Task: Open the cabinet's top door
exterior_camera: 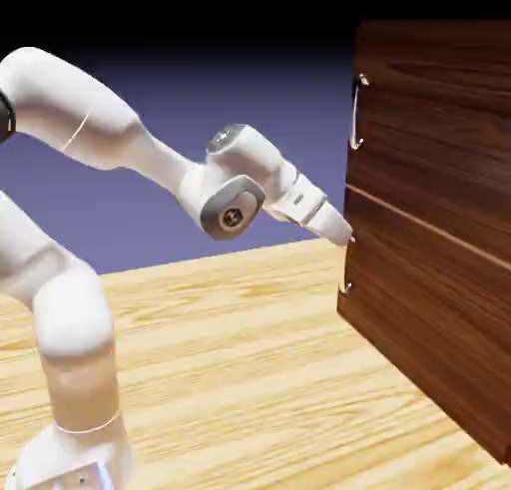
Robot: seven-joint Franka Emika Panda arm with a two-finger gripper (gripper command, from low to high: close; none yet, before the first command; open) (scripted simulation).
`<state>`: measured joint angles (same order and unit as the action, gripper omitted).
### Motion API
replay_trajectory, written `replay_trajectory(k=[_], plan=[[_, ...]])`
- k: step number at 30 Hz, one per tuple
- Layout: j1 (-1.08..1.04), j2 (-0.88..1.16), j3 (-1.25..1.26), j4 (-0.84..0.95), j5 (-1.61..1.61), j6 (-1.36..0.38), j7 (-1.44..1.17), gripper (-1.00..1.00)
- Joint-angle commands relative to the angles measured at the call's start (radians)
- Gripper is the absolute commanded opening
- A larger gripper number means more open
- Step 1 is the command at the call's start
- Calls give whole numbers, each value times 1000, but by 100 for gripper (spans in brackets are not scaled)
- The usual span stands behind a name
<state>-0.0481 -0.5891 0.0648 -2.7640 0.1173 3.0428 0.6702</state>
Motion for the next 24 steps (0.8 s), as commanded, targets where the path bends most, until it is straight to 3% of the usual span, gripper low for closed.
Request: replay_trajectory(k=[1,24], plan=[[-22,-7,24,17,44,2,-26,0],[-535,-170,577,410,1044,52,-630,0]])
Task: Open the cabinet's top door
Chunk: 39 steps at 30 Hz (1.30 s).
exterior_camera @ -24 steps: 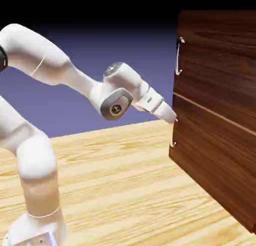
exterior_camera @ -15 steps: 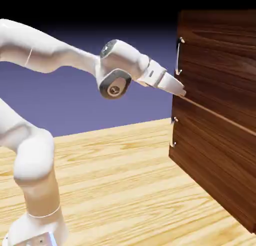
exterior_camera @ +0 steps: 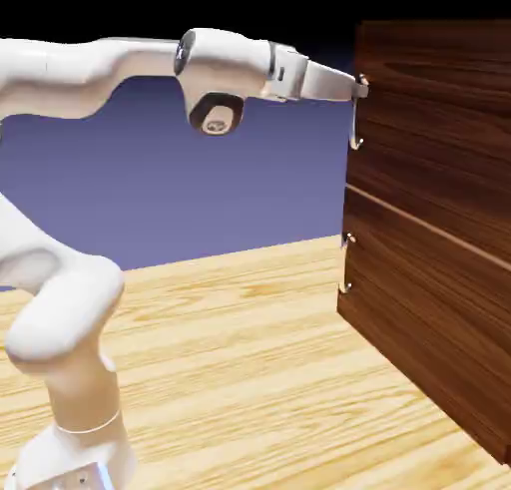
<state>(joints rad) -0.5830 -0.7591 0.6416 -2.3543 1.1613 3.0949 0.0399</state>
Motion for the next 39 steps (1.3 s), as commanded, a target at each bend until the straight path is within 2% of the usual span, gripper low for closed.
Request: replay_trajectory(k=[1,32,39], plan=[[-22,-7,24,17,44,2,-26,0],[-710,-226,766,544,1386,69,-837,0],[-897,-205,876,706,1358,78,-811,0]])
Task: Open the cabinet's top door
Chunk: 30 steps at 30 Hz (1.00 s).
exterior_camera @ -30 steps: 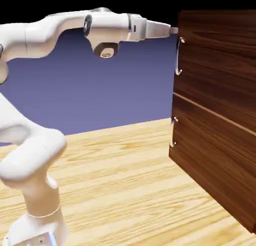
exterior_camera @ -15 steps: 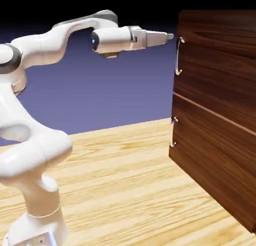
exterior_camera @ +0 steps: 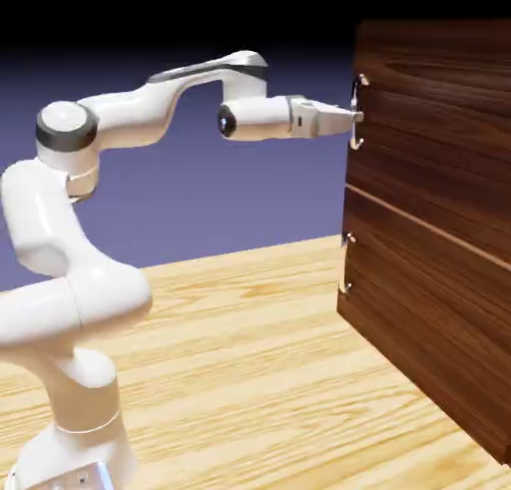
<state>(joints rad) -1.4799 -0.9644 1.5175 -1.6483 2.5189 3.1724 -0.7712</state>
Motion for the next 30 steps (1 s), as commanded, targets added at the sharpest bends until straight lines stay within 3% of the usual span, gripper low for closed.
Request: replay_trajectory(k=[1,17,30], plan=[[0,0,0,0,0,0,0,-100],[517,-35,-371,-541,18,-353,-111,-100],[977,-161,-791,-985,-237,-649,-97,-100]])
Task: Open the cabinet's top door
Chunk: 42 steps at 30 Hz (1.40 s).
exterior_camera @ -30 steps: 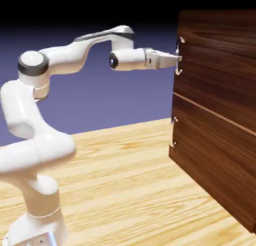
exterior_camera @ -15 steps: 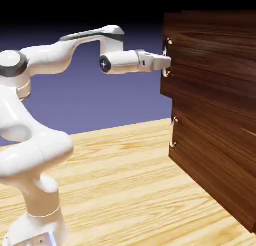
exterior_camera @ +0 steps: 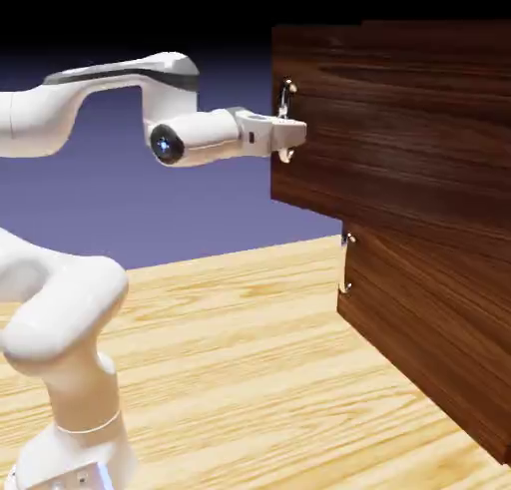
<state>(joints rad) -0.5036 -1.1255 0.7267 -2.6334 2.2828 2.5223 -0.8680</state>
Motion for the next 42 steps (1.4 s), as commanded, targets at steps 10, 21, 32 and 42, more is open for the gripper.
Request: replay_trajectory(k=[10,21,32,42], plan=[[185,-184,-362,-233,-358,-225,79,-100],[187,-301,-761,-317,-770,-487,135,-100],[169,-233,-1160,-236,-1142,-772,119,-100],[320,-51,-1522,15,-1433,-1064,72,-100]])
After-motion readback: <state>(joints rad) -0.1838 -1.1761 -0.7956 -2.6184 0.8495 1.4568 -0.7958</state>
